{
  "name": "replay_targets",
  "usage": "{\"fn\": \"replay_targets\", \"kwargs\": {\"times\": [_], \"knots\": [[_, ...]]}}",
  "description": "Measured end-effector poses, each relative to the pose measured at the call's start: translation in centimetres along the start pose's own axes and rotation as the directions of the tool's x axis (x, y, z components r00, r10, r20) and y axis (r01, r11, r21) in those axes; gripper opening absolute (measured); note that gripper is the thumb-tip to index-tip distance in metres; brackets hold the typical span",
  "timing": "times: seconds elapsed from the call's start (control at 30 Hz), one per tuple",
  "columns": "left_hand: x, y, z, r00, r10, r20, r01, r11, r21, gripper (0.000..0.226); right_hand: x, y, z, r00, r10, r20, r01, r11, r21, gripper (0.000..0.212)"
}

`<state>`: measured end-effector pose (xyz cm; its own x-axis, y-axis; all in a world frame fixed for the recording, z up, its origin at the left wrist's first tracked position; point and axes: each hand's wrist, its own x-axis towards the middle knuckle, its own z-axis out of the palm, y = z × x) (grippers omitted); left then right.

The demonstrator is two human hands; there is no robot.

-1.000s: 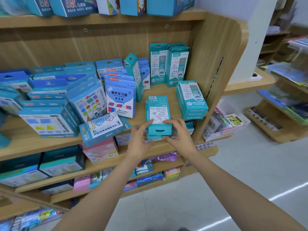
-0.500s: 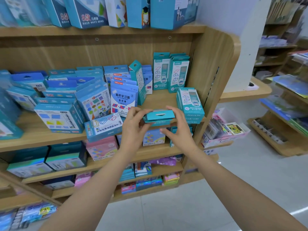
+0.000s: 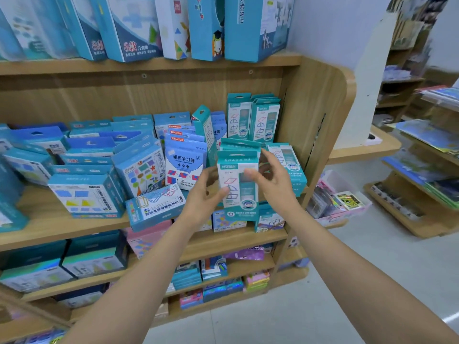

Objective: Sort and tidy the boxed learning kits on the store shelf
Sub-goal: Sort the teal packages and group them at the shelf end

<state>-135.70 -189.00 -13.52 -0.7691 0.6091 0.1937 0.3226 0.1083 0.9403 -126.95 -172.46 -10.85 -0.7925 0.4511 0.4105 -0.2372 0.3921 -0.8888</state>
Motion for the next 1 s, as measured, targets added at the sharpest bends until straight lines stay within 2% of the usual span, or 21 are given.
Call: {"fn": "replay_targets", "kwargs": {"times": [0.1,0.17,0.27,0.33,0.43,0.57,0.67,0.77,0.83,0.9,1.0], "knots": [[1.4,-0.1,0.2,0.997,-0.055,0.054,0.058,0.997,-0.049,0.049,1.2,0.5,-0.2,0.995,0.077,-0.062,-0.077,0.997,0.002,0.053],[2.5,-0.5,0.6,0.99,-0.124,0.066,0.127,0.991,-0.039,0.047,1.9,1.1,-0.4,0.976,0.201,-0.079,-0.201,0.98,0.005,0.06],[4.2,-1.0,1.5,0.979,-0.202,0.001,0.202,0.979,-0.019,0.046,1.8,3.1,-0.8,0.927,0.369,0.06,-0.362,0.927,-0.099,0.077],[5.1,-1.1,2.0,0.969,-0.244,-0.036,0.245,0.968,0.044,0.048,1.1,4.6,-0.9,0.89,0.424,0.165,-0.383,0.894,-0.235,0.079],[6.7,-1.7,3.1,0.939,-0.341,-0.038,0.341,0.94,0.018,0.044,0.5,5.3,-0.9,0.893,0.398,0.209,-0.317,0.888,-0.335,0.069],[9.2,-5.0,4.8,0.906,-0.421,-0.044,0.421,0.907,-0.009,0.042,1.0,5.1,-1.9,0.914,0.335,0.23,-0.183,0.844,-0.504,0.083],[10.4,-6.0,5.8,0.882,-0.464,-0.077,0.463,0.886,-0.038,0.052,1.5,5.3,-2.8,0.887,0.335,0.318,-0.057,0.763,-0.644,0.08],[10.1,-4.0,6.6,0.884,-0.466,-0.027,0.464,0.884,-0.055,0.04,2.2,5.9,-3.2,0.879,0.254,0.404,0.16,0.641,-0.751,0.073],[9.7,-2.5,7.1,0.893,-0.449,-0.023,0.448,0.893,-0.045,0.034,2.8,6.3,-3.5,0.903,0.151,0.403,0.251,0.577,-0.777,0.069],[9.7,-2.2,7.7,0.904,-0.426,-0.024,0.425,0.904,-0.044,0.024,3.5,6.5,-4.2,0.929,0.12,0.351,0.225,0.569,-0.791,0.078],[9.7,-1.9,8.7,0.896,-0.444,0.031,0.444,0.887,-0.128,0.017,4.4,7.6,-5.7,0.905,0.243,0.348,0.195,0.489,-0.85,0.098]]}}
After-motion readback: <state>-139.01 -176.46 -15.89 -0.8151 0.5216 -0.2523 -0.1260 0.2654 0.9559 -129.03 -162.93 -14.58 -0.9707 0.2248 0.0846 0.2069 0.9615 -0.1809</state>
